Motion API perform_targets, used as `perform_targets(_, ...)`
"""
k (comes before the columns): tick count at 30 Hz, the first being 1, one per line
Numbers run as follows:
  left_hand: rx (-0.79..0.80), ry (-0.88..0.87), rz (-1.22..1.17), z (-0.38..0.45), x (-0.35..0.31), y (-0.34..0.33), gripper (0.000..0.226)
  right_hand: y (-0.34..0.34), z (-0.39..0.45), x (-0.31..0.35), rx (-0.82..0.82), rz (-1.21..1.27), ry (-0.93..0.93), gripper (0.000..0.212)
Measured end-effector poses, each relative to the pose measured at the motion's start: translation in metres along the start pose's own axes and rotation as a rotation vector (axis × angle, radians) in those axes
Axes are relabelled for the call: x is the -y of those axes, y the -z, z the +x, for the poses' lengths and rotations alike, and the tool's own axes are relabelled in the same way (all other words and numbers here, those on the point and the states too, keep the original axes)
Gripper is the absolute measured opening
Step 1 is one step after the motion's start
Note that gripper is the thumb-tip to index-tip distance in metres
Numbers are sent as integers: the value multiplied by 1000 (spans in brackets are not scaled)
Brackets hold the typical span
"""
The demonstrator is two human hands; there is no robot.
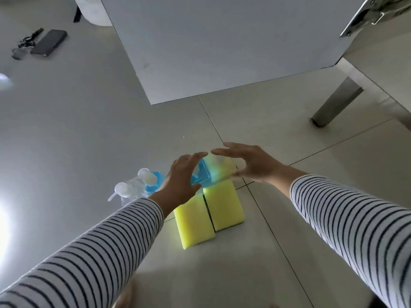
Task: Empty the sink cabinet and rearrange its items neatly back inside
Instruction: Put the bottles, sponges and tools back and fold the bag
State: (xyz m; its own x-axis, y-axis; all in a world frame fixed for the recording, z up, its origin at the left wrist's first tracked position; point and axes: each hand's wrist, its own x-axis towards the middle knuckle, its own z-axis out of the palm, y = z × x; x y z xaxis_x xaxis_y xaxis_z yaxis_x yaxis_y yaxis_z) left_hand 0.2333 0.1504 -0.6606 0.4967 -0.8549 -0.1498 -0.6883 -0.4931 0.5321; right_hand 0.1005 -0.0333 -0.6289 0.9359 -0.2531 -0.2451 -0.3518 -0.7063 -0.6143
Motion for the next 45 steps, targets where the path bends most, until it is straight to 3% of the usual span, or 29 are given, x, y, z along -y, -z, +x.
perform_targets(9, -3, -27, -26, -2, -1, 5, 81, -9, 11, -4, -40, -56, 80, 91)
perform_targets(13, 23, -29, -21, 0, -4, 11, 81, -9, 17, -1, -45, -54, 102, 83)
perform_targets(24, 149, -117, -66, 23, -45, 29, 86, 35, -16, 6, 6, -36, -100, 62)
perform_targets(28, 143, -232, -93, 40, -92, 53, 75, 91, -43, 15, -73, -66, -181, 66)
perform_targets(38, -17, -562, -145, 106, -253, 115, 67, 262, -136, 44, -453, -241, -334, 72)
perform_targets(45, 75, -736, -120, 138, -337, 84, 68, 286, -192, -14, -634, -151, -434, 70)
